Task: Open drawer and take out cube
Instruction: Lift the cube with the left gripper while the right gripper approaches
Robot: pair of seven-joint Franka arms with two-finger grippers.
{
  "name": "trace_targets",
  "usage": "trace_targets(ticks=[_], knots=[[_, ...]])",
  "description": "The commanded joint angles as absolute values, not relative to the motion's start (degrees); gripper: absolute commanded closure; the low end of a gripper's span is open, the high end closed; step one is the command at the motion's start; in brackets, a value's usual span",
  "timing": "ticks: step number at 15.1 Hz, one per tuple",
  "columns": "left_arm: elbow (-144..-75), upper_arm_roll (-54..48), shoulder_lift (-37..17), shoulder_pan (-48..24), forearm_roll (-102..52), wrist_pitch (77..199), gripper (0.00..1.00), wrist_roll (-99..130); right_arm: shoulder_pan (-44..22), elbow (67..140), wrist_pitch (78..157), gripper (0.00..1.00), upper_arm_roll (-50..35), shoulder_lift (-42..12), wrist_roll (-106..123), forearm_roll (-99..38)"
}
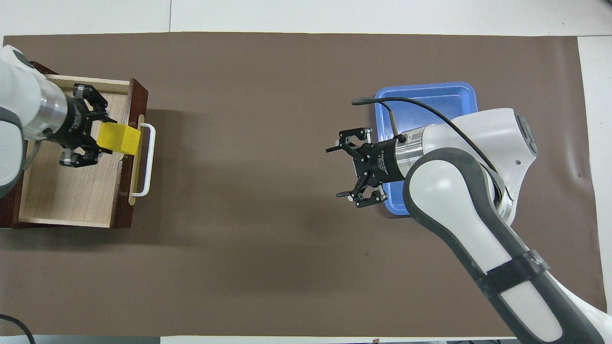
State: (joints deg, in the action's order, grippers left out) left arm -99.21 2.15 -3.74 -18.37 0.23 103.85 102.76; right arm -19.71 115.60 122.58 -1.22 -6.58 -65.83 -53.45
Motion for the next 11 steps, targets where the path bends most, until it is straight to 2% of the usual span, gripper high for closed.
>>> trace_targets(ticks=[1, 4, 7, 11], knots=[[-102.65, 3.08, -1.32, -25.20, -3.14, 106.77, 1.00, 116.14, -21.53, 115.23, 125.24, 0.00, -1.14, -8.60, -66.80, -55.19], [-105.99, 3.08, -0.70, -31.62, -6.84, 113.02, 1.00, 123.21, -23.28, 112.42, 128.48, 0.00, -1.14, -12.03, -70.04, -58.61], [-106.96, 3.34, -2.98, -36.90, -7.29, 115.92, 1.00, 131.29, -25.84, 109.61, 130.78, 0.00, -1.14, -15.28, -72.42, -59.06], [-109.42, 3.25, -3.34, -39.37, -6.07, 116.54, 1.00, 136.92, -26.28, 104.86, 131.13, 0.00, -1.14, -18.54, -75.58, -59.06]])
